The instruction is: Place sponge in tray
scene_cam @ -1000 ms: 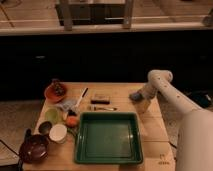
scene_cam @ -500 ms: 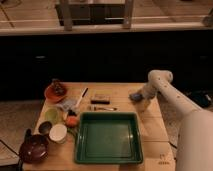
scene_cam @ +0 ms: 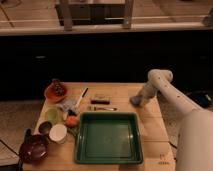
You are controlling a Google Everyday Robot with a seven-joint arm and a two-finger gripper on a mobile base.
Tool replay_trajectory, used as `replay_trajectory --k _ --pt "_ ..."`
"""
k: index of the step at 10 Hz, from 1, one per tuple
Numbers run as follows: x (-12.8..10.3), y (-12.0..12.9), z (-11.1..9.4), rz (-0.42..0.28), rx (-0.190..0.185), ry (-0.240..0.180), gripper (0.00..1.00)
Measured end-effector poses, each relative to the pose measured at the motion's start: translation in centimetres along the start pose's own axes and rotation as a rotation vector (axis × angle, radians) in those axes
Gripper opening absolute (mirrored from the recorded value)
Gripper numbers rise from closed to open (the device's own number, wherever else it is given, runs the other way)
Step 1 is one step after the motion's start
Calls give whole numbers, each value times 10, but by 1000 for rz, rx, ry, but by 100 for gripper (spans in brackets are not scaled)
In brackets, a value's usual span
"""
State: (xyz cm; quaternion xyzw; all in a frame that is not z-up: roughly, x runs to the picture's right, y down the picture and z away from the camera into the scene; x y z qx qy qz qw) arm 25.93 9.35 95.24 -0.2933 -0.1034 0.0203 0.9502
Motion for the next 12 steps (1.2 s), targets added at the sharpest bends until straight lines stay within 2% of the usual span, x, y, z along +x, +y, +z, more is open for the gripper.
replay_trajectory --k 3,7,10,12 --pt "0 2 -1 2 -4 -4 1" --pt "2 3 -6 -6 5 3 1" --pt "-2 6 -40 -25 19 1 1" --pt "-5 7 -47 -35 26 -4 1"
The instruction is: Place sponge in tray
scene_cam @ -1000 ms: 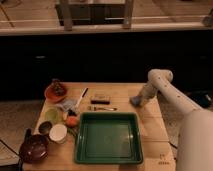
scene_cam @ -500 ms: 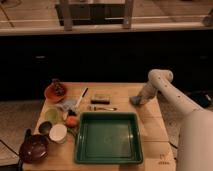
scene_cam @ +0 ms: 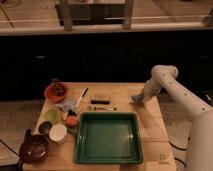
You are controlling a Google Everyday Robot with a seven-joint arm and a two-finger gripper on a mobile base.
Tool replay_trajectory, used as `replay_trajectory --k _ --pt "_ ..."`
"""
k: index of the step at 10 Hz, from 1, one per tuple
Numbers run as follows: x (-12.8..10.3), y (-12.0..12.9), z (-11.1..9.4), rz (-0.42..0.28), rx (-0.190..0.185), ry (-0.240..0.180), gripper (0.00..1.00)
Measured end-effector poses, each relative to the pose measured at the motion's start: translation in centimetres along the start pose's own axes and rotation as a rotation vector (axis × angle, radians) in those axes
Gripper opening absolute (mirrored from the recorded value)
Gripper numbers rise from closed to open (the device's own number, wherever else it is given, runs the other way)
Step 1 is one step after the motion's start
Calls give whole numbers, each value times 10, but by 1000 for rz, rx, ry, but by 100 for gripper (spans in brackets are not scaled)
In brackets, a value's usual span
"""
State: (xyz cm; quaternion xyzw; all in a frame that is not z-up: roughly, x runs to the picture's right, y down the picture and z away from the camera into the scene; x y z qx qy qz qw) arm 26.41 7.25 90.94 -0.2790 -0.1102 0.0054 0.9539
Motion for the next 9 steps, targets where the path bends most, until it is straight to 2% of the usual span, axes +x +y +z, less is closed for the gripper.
replay_trajectory --k 2,5,9 --pt "-1 3 -6 -11 7 -2 1" --pt "-9 11 -29 -30 9 -9 1" --pt "-20 18 -35 -59 6 -13 1"
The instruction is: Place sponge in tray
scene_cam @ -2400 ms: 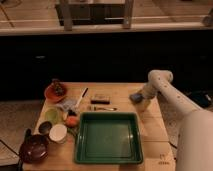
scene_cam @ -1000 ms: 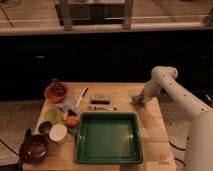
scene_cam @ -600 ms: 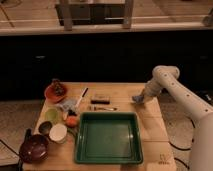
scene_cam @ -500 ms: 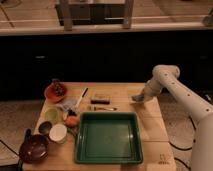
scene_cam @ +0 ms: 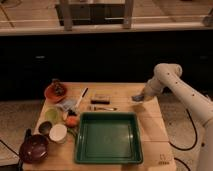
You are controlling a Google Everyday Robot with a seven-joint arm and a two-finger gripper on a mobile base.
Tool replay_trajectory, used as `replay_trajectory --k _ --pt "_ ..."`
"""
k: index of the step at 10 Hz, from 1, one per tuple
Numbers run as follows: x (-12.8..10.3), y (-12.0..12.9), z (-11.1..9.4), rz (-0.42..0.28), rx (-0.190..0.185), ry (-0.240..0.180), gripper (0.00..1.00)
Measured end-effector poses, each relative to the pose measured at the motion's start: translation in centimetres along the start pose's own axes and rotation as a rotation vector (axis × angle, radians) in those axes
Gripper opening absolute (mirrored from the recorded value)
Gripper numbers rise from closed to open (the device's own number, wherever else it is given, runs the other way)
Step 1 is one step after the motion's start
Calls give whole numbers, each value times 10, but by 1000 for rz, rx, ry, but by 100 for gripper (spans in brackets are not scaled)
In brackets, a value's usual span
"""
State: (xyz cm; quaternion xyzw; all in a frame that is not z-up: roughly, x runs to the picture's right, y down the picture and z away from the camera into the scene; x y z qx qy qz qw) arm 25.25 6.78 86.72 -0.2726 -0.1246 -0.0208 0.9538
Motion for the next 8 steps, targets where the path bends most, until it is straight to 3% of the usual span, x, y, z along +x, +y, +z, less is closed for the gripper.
replay_trajectory --k 3,8 --pt "-10 9 -17 -26 -8 2 1" --pt "-28 24 -24 -79 -38 7 1"
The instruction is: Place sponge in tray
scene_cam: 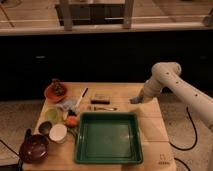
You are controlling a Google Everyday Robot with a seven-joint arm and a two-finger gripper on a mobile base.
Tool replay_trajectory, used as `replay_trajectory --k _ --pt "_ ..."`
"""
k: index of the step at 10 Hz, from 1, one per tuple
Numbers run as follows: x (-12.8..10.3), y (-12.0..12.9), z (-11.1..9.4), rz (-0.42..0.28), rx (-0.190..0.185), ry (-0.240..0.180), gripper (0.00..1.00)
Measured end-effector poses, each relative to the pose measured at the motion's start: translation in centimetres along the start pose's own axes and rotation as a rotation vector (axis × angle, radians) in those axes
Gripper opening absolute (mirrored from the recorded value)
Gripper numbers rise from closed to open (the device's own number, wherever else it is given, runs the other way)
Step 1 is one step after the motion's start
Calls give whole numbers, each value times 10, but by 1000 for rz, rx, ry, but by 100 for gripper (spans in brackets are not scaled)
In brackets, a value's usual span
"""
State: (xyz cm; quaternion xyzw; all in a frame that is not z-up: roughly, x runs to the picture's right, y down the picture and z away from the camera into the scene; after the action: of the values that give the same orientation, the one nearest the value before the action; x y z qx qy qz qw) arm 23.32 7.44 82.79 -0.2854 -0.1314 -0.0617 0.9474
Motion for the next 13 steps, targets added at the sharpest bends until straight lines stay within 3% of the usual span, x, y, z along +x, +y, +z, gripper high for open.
replay_trajectory --k 7,13 --pt "-37 28 -13 -47 -38 0 1" --pt "-76 53 -5 -83 -88 2 1"
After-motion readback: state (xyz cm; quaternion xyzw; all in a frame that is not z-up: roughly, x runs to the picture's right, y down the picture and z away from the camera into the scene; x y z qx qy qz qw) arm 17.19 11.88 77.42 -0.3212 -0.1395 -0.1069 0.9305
